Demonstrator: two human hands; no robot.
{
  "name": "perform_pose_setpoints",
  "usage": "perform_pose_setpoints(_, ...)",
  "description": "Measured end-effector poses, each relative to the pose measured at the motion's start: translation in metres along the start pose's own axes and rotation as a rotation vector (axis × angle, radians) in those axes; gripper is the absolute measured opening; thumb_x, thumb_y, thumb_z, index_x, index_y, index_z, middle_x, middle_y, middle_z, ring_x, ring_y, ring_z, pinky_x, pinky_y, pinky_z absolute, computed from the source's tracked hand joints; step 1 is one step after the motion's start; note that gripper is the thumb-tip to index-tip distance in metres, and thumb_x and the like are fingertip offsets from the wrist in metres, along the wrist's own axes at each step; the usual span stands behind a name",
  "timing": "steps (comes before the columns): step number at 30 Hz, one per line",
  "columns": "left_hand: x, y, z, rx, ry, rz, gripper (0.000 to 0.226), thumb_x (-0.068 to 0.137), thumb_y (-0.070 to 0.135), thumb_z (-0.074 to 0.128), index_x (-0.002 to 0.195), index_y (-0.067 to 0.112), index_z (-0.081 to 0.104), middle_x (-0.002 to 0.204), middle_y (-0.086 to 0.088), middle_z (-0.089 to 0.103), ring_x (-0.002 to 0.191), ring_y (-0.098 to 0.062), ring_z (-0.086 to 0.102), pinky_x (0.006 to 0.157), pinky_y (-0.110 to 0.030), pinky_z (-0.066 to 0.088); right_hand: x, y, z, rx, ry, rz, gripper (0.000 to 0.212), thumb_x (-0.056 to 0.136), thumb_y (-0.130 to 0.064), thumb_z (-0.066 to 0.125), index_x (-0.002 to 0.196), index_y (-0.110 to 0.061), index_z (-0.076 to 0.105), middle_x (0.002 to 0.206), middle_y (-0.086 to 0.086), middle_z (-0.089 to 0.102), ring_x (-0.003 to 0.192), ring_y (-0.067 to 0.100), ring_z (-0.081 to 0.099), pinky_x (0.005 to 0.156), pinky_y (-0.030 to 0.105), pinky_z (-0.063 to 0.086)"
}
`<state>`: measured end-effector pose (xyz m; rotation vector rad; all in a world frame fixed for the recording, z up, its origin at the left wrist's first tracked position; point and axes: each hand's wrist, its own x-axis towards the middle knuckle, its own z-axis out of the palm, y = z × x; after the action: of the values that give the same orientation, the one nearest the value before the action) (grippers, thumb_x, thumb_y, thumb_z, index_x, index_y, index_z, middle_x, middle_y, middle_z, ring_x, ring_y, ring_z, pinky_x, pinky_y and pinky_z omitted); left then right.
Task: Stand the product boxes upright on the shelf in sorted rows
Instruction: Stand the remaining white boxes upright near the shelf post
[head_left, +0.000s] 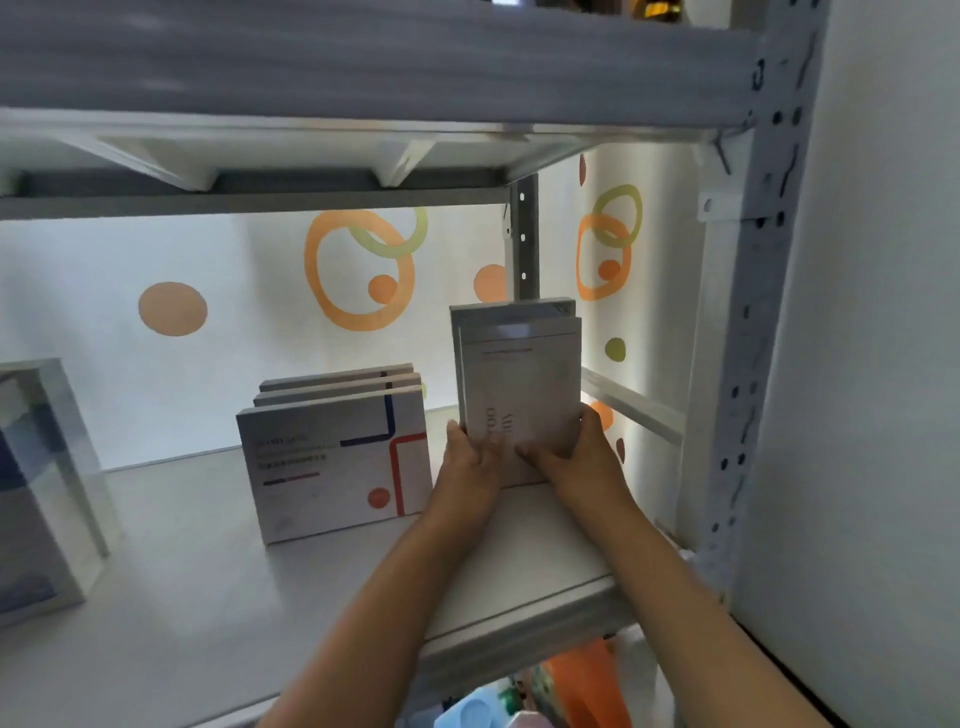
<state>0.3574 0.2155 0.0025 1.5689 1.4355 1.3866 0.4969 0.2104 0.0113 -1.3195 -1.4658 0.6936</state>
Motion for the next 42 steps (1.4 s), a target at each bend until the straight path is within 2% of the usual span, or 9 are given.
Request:
perform_pose_setpoints(3,0.002,-0.005,0.000,0.024,0.009,-0.012,0.062,0.092,0.048,0.045,0.140,0.010,0.031,0.136,-0.006,0.052,0.123,-0.023,0.051,0.104,-0.044,0.043,-0.003,-0.003,-0.002,-0.019,-0.011,-0.008,0.066,0.087,-0.023,0.072,0.141,-0.016,0.036,0.131,-0.002,0.052,0.107,0.008,0.040,0.061,-0.012,0.020)
perform_pose_setpoints(8,-0.006,-0.005,-0.002,0.037,0.005,0.011,0.060,0.095,0.046,0.044,0.143,0.013,0.029,0.139,-0.002,0.050,0.127,-0.022,0.048,0.107,-0.045,0.041,-0.011,-0.012,0.000,-0.004,0.016,0.000,0.065,0.086,-0.025,0.074,0.139,-0.017,0.038,0.125,-0.005,0.051,0.100,0.005,0.039,0.062,0.001,0.033)
perform_pose_setpoints(10,-0.008,-0.004,-0.004,0.043,0.006,0.014,0.060,0.098,0.041,0.044,0.146,0.012,0.025,0.143,-0.003,0.047,0.131,-0.023,0.045,0.109,-0.045,0.038,-0.013,-0.016,0.001,0.015,0.025,0.007,0.064,0.085,-0.028,0.075,0.138,-0.017,0.039,0.131,-0.002,0.053,0.108,0.011,0.050,0.076,0.005,0.038)
perform_pose_setpoints(12,-0.011,-0.005,-0.005,0.062,-0.001,0.007,0.059,0.100,0.038,0.043,0.148,0.011,0.022,0.145,-0.002,0.044,0.132,-0.022,0.043,0.109,-0.043,0.038,-0.016,-0.018,0.001,0.035,0.025,0.018,0.066,0.086,-0.028,0.074,0.139,-0.018,0.036,0.138,0.000,0.052,0.123,0.019,0.052,0.091,0.022,0.042)
perform_pose_setpoints(18,-0.013,-0.005,-0.008,0.141,0.033,0.077,0.026,0.102,0.027,0.041,0.125,0.017,0.049,0.123,0.000,0.056,0.107,-0.016,0.053,0.084,-0.026,0.042,-0.020,-0.027,0.001,0.046,0.000,0.067,0.061,0.097,-0.031,0.059,0.148,-0.018,0.029,0.148,0.000,0.045,0.135,0.022,0.043,0.103,0.029,0.037)
perform_pose_setpoints(25,-0.013,-0.003,-0.009,0.156,0.022,0.083,0.025,0.103,0.024,0.039,0.123,0.017,0.051,0.123,-0.001,0.057,0.105,-0.015,0.053,0.083,-0.025,0.040,-0.018,-0.029,0.001,0.056,-0.032,0.109,0.064,0.103,-0.032,0.046,0.156,-0.018,0.013,0.157,-0.001,0.034,0.146,0.022,0.026,0.113,0.034,0.025)
perform_pose_setpoints(28,-0.015,-0.001,-0.008,0.143,-0.004,0.070,0.026,0.103,0.026,0.038,0.125,0.017,0.048,0.128,-0.002,0.057,0.107,-0.014,0.052,0.085,-0.025,0.040,-0.017,-0.029,0.001,0.048,-0.045,0.115,0.063,0.104,-0.032,0.042,0.157,-0.018,0.010,0.159,-0.002,0.031,0.147,0.022,0.022,0.108,0.026,0.022)
perform_pose_setpoints(32,-0.019,0.000,-0.009,0.155,-0.038,0.031,0.046,0.104,0.030,0.036,0.146,0.014,0.029,0.147,-0.001,0.042,0.133,-0.020,0.041,0.102,-0.025,0.033,-0.014,-0.025,0.003,0.030,-0.053,0.118,0.063,0.105,-0.032,0.039,0.157,-0.017,0.006,0.161,-0.001,0.027,0.149,0.022,0.018,0.109,0.024,0.017)
perform_pose_setpoints(42,-0.020,0.002,-0.012,0.141,-0.012,0.029,0.024,0.104,0.025,0.035,0.120,0.015,0.050,0.124,-0.002,0.059,0.107,-0.016,0.055,0.073,-0.017,0.041,-0.010,-0.019,0.005,-0.003,-0.051,0.132,0.055,0.106,-0.031,0.035,0.155,-0.016,0.016,0.160,0.000,0.030,0.149,0.022,0.020,0.117,0.033,0.011)
